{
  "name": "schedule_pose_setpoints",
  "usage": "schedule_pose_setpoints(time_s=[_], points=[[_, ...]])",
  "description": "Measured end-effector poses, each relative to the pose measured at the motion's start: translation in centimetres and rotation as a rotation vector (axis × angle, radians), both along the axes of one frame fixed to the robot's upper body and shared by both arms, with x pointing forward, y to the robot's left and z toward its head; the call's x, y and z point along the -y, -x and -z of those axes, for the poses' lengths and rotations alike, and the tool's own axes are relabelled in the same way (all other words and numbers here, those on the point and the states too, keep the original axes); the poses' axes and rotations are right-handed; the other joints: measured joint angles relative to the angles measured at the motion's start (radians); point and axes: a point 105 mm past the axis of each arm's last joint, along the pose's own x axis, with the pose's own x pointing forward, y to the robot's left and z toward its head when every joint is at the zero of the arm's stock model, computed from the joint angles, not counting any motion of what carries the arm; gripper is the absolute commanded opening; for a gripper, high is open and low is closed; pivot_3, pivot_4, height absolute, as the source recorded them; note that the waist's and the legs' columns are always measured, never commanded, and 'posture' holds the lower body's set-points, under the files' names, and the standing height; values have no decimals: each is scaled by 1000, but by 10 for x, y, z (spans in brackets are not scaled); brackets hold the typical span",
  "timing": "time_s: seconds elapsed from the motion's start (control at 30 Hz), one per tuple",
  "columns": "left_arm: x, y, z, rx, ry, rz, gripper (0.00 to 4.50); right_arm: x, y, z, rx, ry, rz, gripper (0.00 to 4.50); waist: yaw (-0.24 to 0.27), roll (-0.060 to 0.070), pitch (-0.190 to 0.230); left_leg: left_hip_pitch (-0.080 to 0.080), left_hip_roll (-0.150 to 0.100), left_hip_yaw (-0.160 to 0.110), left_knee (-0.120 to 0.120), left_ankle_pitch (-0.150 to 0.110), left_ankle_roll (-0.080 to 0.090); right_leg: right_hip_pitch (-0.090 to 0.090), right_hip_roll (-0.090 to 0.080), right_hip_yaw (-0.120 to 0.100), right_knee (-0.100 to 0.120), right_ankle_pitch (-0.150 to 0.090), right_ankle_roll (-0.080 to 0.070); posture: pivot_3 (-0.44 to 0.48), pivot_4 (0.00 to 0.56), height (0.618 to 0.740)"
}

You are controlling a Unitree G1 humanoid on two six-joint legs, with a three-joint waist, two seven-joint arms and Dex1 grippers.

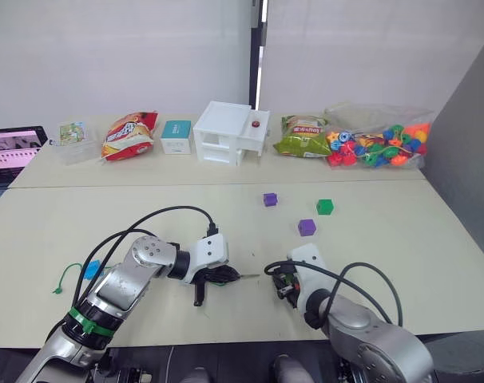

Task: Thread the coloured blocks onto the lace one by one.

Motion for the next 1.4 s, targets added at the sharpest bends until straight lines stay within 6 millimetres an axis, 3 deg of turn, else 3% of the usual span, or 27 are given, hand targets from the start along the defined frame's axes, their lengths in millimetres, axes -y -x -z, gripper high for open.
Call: schedule_pose_setpoints(time_s=[0.1, 0.17, 0.27, 0.37, 0.4, 0.5, 0.6, 0.7, 0.93, 1.1, 1.4], points=[[-2, 0, 0, 1, -6, -3, 0, 0, -5, 2, 13, -12, 23, 1167, -3, 0, 0, 1, 0, 0, 0, 0, 0, 1, 0, 0, 0, 0, 0, 0, 150, 740], [-3, 0, 0, 1, -9, -4, 0, 0, -7, 4, 22, -20, 25, 2217, -3, -1, -1, 1, 0, 0, 0, 0, 0, 1, 0, 0, 0, 0, 0, 0, 150, 740], [-3, -1, -1, 3, -9, -7, 0, -1, -7, 2, 29, -51, 7, 3221, -2, -1, -1, 1, 0, 0, 0, 0, 0, 1, 0, 0, 0, 0, 0, 0, 150, 740], [-8, -1, -1, 6, -18, -18, 0, 15, -10, -20, 92, -51, -26, 4315, 3, -1, -1, 0, -1, 0, 1, 0, 0, 1, -1, 0, 0, 0, 0, 0, 150, 740], [-9, -1, -1, 6, -19, -22, 0, 20, -11, -30, 126, -41, -34, 4492, 4, -1, -1, 0, -1, 0, 1, 0, 0, 1, -1, 0, 0, 0, 0, 0, 150, 740], [-9, -1, -3, 14, -16, -24, 0, 20, -11, -62, 191, -32, -222, 4492, 5, -1, 0, 0, 0, -1, 0, 0, 0, 1, 0, 0, 0, 0, 0, 0, 150, 740], [-8, -2, -2, 14, -14, -30, 0, 12, 4, -71, 143, -20, -513, 4492, 8, -1, 0, 0, -1, 0, 0, 0, 1, 2, 0, -1, -2, 0, 0, 0, 150, 740], [-10, -1, -2, 11, -14, -42, 0, 13, 9, -64, 44, -5, -745, 4492, 9, -2, 0, 0, 0, 0, 0, -1, 1, 3, 0, -1, -6, 0, 0, 0, 150, 740], [-4, 10, -8, -4, 2, -18, 0, 27, -29, -27, 62, 267, -1124, 4492, 6, -3, 1, -1, 0, 2, 1, -1, 1, 2, -1, 0, -6, 0, 1, 0, 150, 740], [-3, 19, -11, -12, 2, -12, 0, 37, -42, -10, 68, 361, -1285, 4492, 8, -3, 1, -1, 0, 2, 1, -1, 1, 1, -2, 0, -4, 0, 1, 0, 150, 740], [-6, 24, -9, -33, -5, -33, 0, 29, -53, -3, 115, 356, -1365, 1651, 8, -3, 1, 0, 0, 1, 1, 0, 1, 1, -2, 0, -1, 0, 0, 0, 150, 740]])
